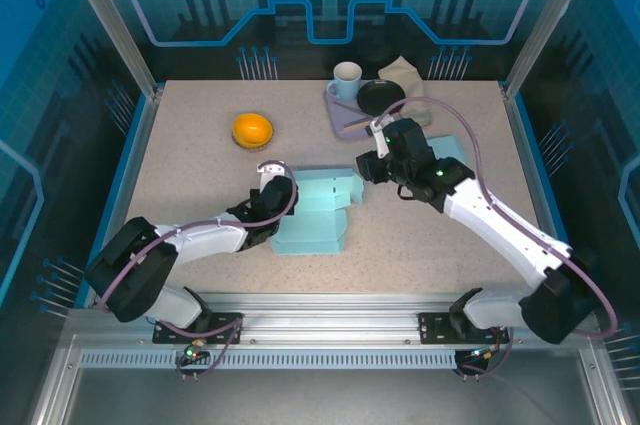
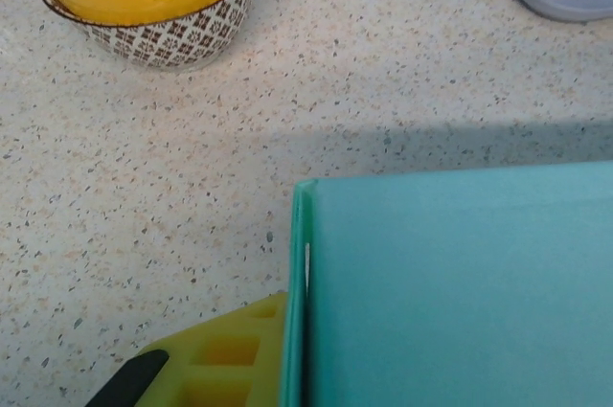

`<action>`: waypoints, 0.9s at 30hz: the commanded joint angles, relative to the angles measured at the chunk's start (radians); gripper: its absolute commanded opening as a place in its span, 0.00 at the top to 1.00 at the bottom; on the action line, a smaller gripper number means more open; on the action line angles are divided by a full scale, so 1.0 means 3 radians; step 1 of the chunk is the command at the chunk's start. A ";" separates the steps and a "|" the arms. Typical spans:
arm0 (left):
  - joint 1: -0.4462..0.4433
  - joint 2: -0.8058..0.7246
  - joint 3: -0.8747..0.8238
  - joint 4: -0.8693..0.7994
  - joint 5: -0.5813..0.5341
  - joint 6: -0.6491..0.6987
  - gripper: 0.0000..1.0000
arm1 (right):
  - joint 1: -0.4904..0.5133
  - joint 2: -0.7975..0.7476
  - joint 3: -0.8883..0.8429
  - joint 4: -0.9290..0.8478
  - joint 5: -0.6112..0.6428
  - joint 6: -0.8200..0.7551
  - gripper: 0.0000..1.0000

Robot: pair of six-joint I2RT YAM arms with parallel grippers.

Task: Fold the paper box

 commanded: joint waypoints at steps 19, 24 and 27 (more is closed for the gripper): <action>-0.0139 0.0017 0.0007 0.0296 -0.0294 0.0018 0.86 | 0.0171 0.0979 0.0794 -0.0485 -0.0516 0.1058 0.51; -0.0145 0.0020 0.0017 0.0291 -0.0316 0.0023 0.86 | 0.0168 0.1060 0.0805 -0.0539 -0.0416 0.1031 0.51; -0.0154 0.0020 0.0022 0.0274 -0.0329 0.0009 0.86 | 0.0167 0.1079 0.0730 -0.0518 -0.0462 0.1075 0.51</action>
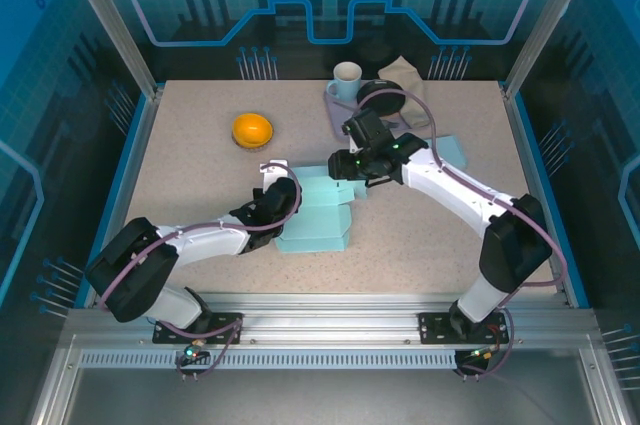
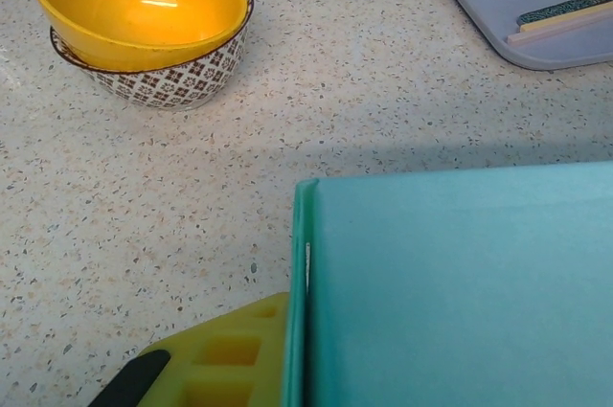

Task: Fold the paper box

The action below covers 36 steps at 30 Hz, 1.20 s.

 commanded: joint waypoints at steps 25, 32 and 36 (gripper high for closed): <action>-0.0062 -0.0044 0.0049 -0.0008 -0.0112 -0.0233 0.86 | -0.0101 0.0001 -0.0626 0.0214 -0.0149 0.0472 0.50; -0.0062 -0.0026 0.0041 -0.0051 -0.0106 -0.0301 0.86 | -0.0266 -0.0192 -0.0803 0.0304 -0.0279 0.0533 0.49; -0.0059 0.0017 0.0101 -0.0130 -0.0127 -0.0322 0.86 | -0.0261 -0.0266 -0.0853 0.0338 -0.0350 0.0600 0.49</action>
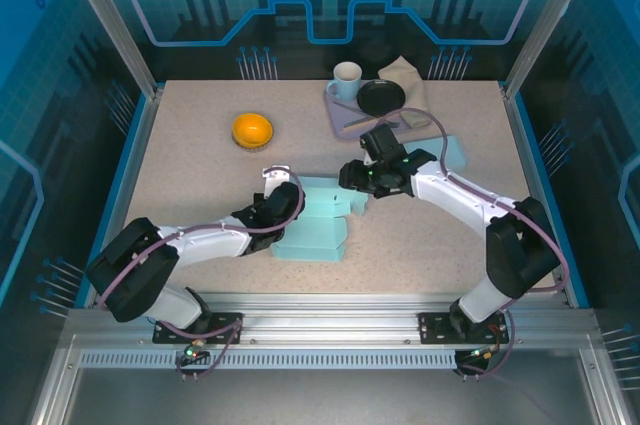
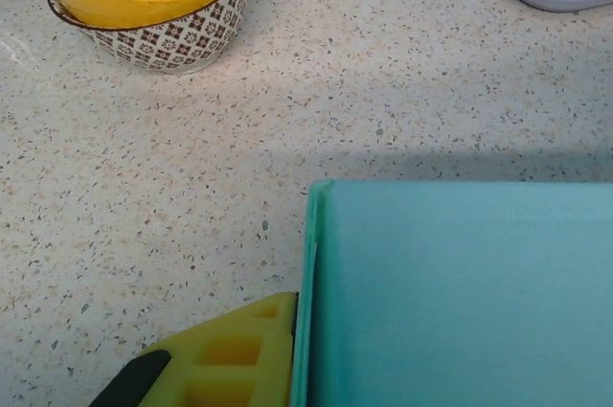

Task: Fold the paper box

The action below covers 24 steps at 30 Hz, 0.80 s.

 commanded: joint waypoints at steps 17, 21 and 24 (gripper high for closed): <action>0.0007 -0.0047 0.0033 0.0339 0.0127 -0.0277 0.86 | 0.0000 0.0240 0.0026 -0.0169 -0.0182 -0.0126 0.49; 0.0011 -0.0054 0.0006 0.0462 0.0306 -0.0210 0.86 | -0.0030 0.0373 0.0080 -0.0140 -0.0156 -0.0263 0.51; 0.0009 -0.0049 0.0013 0.0434 0.0348 -0.0239 0.86 | -0.0024 0.0548 0.0289 -0.0294 -0.0251 -0.0457 0.60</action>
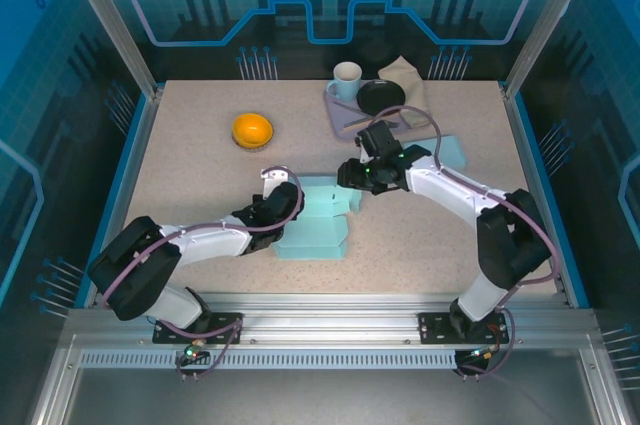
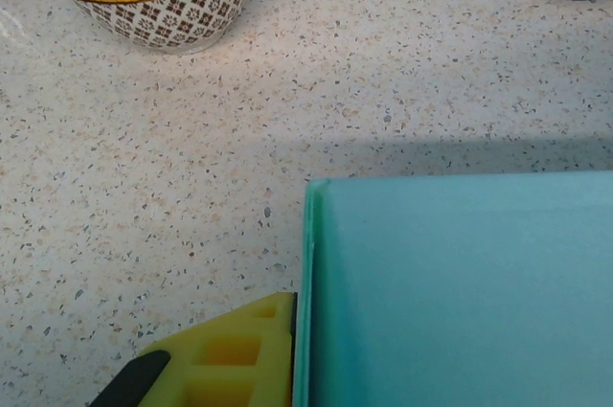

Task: Fold the paper box

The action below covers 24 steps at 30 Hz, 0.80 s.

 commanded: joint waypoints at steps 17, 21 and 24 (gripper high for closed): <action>-0.0025 -0.0058 0.0114 0.0155 0.0021 -0.0373 0.86 | 0.0071 0.0227 0.0127 -0.0782 0.0380 -0.0641 0.64; -0.0025 -0.0088 0.0036 0.0333 0.0176 -0.0340 0.86 | -0.0068 0.0307 0.0086 -0.0639 0.0045 -0.0586 0.67; -0.0026 -0.0097 0.0056 0.0293 0.0164 -0.0354 0.86 | -0.0079 0.0423 0.0169 -0.0714 0.0097 -0.0655 0.75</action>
